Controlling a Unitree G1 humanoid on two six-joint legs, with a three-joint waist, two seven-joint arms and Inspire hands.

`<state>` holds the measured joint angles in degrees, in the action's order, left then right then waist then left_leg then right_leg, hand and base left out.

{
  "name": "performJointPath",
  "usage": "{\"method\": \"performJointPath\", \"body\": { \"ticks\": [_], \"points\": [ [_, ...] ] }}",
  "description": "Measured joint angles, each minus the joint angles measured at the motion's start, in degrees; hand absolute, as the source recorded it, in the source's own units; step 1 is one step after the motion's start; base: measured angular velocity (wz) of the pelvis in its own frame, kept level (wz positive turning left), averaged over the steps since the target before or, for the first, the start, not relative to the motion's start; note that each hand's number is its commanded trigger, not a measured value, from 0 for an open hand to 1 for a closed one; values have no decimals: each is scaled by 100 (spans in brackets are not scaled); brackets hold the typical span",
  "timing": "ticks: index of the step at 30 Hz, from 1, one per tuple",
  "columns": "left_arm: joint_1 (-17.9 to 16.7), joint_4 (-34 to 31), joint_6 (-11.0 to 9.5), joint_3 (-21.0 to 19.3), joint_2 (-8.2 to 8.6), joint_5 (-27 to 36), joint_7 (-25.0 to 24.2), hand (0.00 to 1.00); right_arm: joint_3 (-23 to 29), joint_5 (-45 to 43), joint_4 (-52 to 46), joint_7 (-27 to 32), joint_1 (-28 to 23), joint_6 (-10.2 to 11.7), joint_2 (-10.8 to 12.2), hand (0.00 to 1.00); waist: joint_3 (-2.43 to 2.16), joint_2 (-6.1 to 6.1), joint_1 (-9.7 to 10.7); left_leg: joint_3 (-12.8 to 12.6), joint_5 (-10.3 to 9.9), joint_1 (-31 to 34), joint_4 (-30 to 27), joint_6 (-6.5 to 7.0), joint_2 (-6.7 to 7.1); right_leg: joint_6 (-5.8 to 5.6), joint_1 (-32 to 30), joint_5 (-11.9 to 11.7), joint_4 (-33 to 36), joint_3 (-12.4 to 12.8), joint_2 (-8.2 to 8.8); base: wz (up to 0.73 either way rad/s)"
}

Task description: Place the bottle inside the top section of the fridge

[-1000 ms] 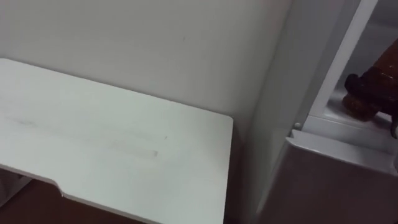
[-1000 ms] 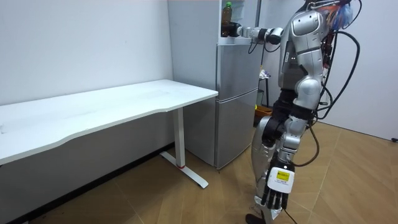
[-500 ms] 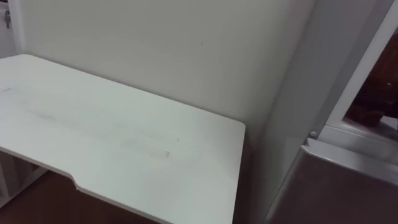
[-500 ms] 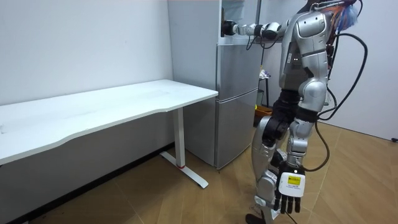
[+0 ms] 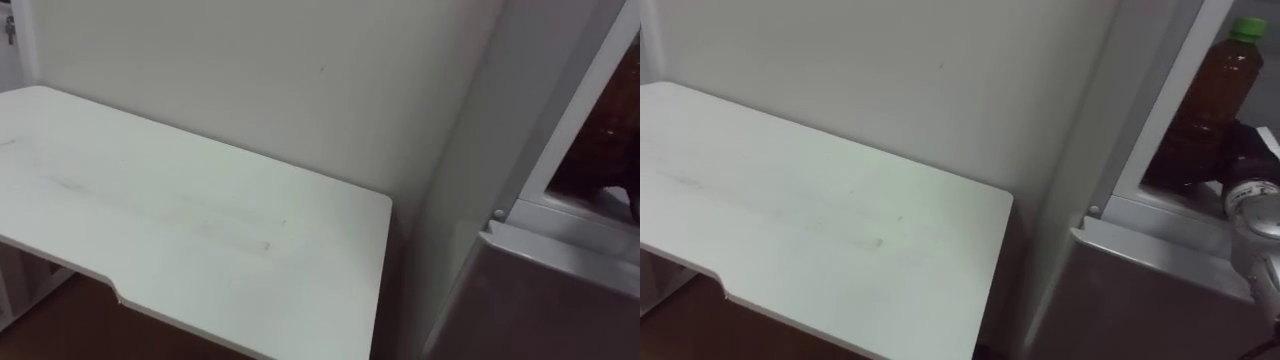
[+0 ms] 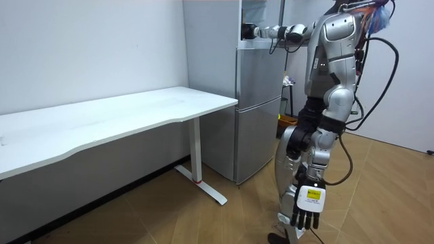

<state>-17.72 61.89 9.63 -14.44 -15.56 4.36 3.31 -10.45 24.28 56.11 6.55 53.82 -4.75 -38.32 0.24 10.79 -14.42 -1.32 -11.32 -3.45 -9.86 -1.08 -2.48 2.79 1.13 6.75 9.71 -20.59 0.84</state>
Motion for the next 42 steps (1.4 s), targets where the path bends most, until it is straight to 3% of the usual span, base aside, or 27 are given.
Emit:
{"method": "performJointPath", "body": {
  "ticks": [16, 22, 31, 42],
  "points": [
    [47, -34, -90, -3, 1, 5, 39, 0, -75, 36, -27, -188, 0, -8, 0, 0, -3, -51, 36, -24, -7, -20, -1, -12, -16, 17, 11, -10, -7, 20, -8, 0],
    [44, -74, -124, -3, 2, -7, 118, 0, 45, 321, -56, -216, -38, -1, 0, 0, -3, -55, 135, -8, -7, -19, -2, -12, -16, 17, 19, -10, -13, 46, -18, 1],
    [39, -169, -124, 2, 81, -4, 281, 0, 66, 358, -94, -94, -68, 0, 0, 0, -40, -165, 173, 6, -7, -72, 5, -12, -18, 16, 86, -11, -5, 22, -18, 1],
    [125, -166, -171, 4, 185, -3, 319, 0, 489, 371, -1920, 18, -1167, 31, 23, 0, -33, -328, 327, -184, -9, -189, 40, -11, -38, 22, 88, -19, 10, 204, -19, -9]
  ]
}}
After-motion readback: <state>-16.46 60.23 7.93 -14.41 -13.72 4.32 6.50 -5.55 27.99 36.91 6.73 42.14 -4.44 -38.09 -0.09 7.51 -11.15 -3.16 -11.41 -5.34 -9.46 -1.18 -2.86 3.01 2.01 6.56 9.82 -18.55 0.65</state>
